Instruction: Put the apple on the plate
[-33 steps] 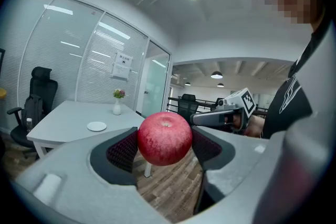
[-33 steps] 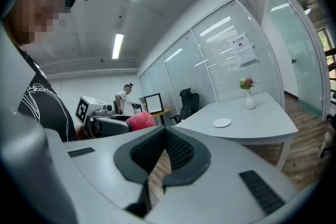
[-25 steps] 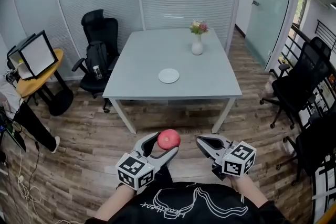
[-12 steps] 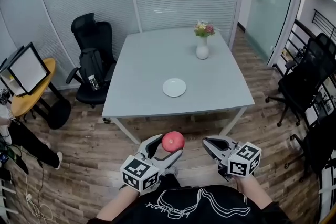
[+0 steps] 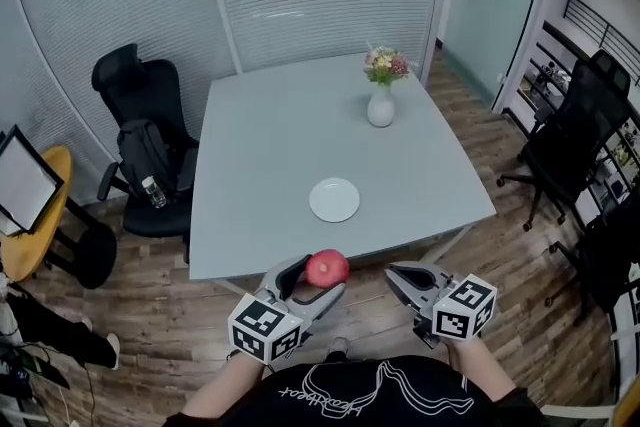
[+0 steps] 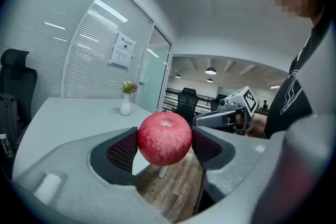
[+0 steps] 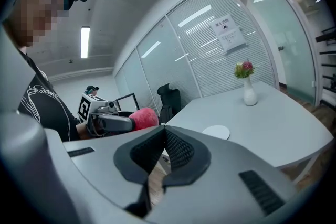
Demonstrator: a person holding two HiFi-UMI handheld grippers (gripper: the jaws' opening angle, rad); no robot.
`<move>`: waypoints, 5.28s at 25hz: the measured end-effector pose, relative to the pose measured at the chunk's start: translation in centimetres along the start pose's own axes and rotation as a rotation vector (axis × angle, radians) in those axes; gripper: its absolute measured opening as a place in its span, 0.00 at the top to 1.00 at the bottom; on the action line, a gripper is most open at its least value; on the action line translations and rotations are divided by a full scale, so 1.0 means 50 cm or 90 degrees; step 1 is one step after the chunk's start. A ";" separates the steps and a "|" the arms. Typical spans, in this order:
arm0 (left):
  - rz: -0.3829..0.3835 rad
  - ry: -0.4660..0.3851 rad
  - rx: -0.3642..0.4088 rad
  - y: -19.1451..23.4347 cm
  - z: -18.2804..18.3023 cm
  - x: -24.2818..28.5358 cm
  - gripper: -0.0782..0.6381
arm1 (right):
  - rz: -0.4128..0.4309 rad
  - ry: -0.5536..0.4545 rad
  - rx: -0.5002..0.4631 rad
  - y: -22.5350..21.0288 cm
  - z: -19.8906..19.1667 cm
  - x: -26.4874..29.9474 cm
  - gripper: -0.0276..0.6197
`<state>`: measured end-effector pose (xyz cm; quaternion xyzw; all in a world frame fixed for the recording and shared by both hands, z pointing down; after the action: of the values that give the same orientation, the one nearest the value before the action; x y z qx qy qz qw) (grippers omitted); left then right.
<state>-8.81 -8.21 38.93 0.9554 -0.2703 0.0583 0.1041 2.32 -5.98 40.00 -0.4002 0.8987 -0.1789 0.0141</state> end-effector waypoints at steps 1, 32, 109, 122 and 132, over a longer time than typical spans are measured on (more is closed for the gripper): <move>-0.006 0.001 -0.002 0.023 0.001 0.005 0.43 | -0.008 -0.001 0.002 -0.006 0.002 0.019 0.94; -0.008 0.019 -0.051 0.295 0.015 0.224 0.43 | -0.039 0.022 0.033 -0.258 0.051 0.216 0.94; 0.045 0.144 0.003 0.444 -0.201 0.397 0.43 | -0.063 0.027 0.050 -0.411 0.010 0.224 0.94; -0.029 0.029 -0.059 0.326 -0.014 0.215 0.77 | 0.007 -0.029 -0.003 -0.236 0.072 0.245 0.94; -0.092 -0.016 -0.082 0.222 0.046 0.128 0.87 | 0.058 -0.034 -0.016 -0.134 0.064 0.241 0.94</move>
<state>-9.13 -21.19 39.64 0.9643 -0.2054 0.0208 0.1658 -0.56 -19.82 40.64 -0.3639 0.9174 -0.1561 0.0409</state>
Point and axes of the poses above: the fingertips, and each gripper's own axes: x forward along the fingers, y to its left, z out of its top, the point moved 1 cm from there along -x, backward along the fingers, and after that the axes turned 6 degrees about -y, right-handed, at the moved point
